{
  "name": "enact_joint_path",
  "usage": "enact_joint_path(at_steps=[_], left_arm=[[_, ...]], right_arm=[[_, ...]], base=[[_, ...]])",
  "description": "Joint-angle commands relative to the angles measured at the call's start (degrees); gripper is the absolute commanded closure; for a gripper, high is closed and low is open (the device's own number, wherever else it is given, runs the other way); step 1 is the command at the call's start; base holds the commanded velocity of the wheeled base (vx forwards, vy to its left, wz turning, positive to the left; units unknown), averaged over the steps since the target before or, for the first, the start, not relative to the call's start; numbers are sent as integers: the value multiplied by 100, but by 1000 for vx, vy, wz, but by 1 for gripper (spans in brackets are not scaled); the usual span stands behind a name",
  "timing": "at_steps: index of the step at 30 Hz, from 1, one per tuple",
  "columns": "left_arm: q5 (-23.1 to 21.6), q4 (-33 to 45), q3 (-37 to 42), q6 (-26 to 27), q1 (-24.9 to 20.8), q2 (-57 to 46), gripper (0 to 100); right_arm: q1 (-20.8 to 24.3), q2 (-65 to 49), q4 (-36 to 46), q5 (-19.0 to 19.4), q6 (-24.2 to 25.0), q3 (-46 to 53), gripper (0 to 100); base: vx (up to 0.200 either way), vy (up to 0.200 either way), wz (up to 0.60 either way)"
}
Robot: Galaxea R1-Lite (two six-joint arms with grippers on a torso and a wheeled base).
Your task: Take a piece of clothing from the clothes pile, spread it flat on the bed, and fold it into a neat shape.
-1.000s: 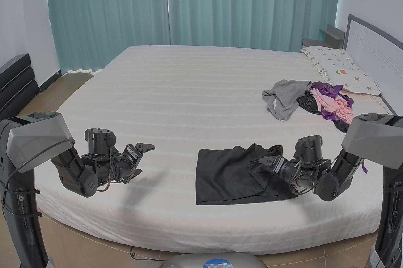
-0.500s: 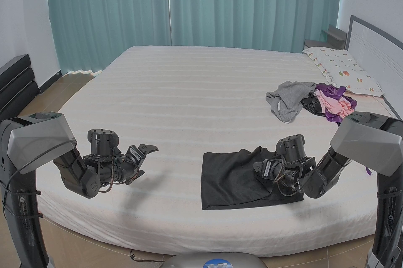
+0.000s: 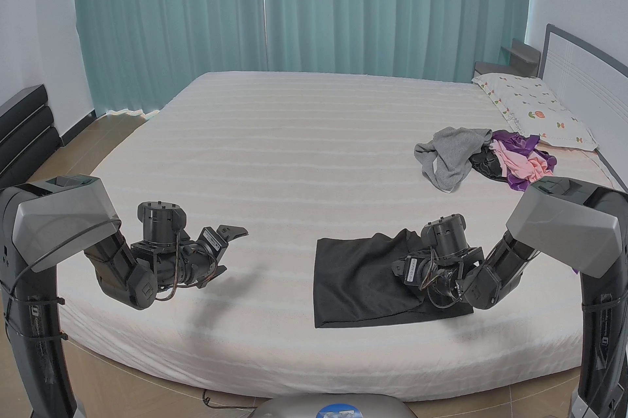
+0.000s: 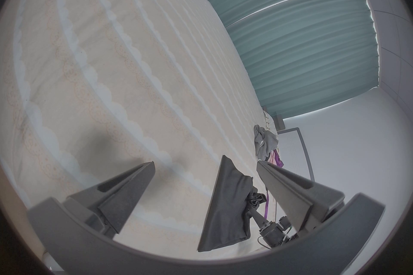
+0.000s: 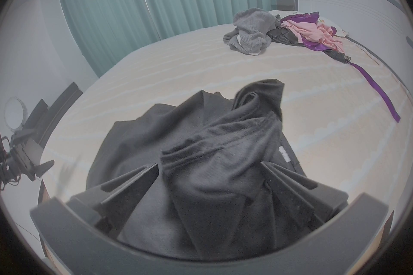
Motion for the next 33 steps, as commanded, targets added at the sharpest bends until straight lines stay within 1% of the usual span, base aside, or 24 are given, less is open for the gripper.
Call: enact_joint_path(at_steps=[1, 4, 5, 11, 13, 14, 17, 21, 22, 23, 25, 28, 30, 32, 33], left_arm=[[-2, -18, 12, -4, 1, 18, 0], [-2, -18, 21, -4, 1, 18, 0], [-2, -18, 21, -4, 1, 18, 0], [-2, -27, 39, 13, 1, 18, 0], [-2, -27, 39, 13, 1, 18, 0], [-2, -18, 30, 22, 1, 18, 0], [-2, -18, 39, 22, 1, 18, 0], [-2, -27, 56, 22, 1, 18, 0], [-2, -27, 56, 22, 1, 18, 0], [-2, -27, 47, 22, 1, 18, 0], [-2, -27, 56, 22, 1, 18, 0], [-2, -27, 56, 22, 1, 18, 0], [-2, -18, 30, 22, 1, 18, 0], [-2, -18, 30, 22, 1, 18, 0], [-2, -18, 30, 22, 1, 18, 0]], right_arm=[[-69, -76, 1, -27, -96, 163, 0], [-130, -181, 1, -36, -219, 339, 0], [-227, -217, 1, -27, -289, 444, 0], [-605, -313, -25, -27, -360, 752, 0], [-658, -366, -34, -18, -377, 840, 0], [-790, -612, -51, -10, -386, 1165, 0], [-957, -1016, -43, 69, -421, 1613, 0], [-1220, -1368, -43, 122, -729, 1930, 0], [-1238, -1412, -51, 166, -738, 1939, 0], [-1247, -1491, -60, 324, -702, 1939, 0], [-1255, -1623, -51, 509, -676, 1947, 0], [-1273, -1720, -43, 570, -659, 1947, 0], [-1176, -1632, -60, 711, -641, 1859, 0], [-957, -1359, -104, 869, -439, 1684, 0], [-895, -1262, -148, 852, -342, 1578, 0]], base=[[0, 0, 0], [0, 0, 0], [0, 0, 0], [0, 0, 0], [0, 0, 0], [0, 0, 0], [0, 0, 0], [0, 0, 0], [0, 0, 0], [0, 0, 0], [0, 0, 0], [0, 0, 0], [0, 0, 0], [0, 0, 0], [0, 0, 0]])
